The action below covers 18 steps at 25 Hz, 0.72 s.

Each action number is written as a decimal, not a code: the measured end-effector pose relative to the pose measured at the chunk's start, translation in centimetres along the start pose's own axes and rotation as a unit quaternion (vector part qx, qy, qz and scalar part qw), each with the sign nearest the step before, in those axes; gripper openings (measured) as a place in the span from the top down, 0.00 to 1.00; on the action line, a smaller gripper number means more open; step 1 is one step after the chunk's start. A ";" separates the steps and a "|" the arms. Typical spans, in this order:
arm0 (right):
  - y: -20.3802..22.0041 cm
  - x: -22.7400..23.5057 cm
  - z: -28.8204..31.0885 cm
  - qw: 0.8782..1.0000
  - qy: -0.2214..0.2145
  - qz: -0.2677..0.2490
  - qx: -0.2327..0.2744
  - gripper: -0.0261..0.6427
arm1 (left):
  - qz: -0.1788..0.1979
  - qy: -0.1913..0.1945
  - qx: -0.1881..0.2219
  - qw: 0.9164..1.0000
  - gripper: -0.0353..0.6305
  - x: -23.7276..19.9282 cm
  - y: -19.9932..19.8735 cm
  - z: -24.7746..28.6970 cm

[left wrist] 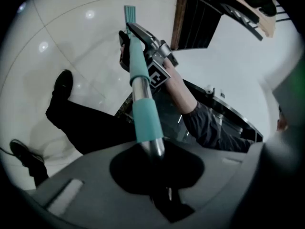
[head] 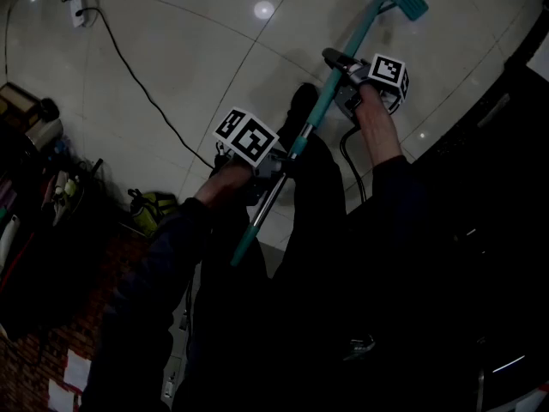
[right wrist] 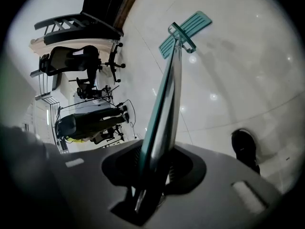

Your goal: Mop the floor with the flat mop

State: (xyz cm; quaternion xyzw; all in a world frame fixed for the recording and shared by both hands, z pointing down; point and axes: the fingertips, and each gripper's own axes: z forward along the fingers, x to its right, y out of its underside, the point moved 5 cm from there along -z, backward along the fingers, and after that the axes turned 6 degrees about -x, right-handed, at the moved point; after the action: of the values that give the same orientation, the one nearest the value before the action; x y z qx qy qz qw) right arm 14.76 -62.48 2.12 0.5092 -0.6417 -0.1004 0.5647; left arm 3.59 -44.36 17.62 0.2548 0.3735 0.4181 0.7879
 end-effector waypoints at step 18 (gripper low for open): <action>0.4 -2.0 -0.6 0.999 -0.015 -0.025 0.017 0.77 | 0.018 0.001 -0.005 1.000 0.86 0.7 0.7 0.6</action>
State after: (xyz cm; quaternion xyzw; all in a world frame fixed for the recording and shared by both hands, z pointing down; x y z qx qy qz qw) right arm 14.77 -60.52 1.38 0.5332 -0.6385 -0.1115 0.5437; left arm 4.04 -43.42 18.18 0.2572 0.3677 0.4341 0.7812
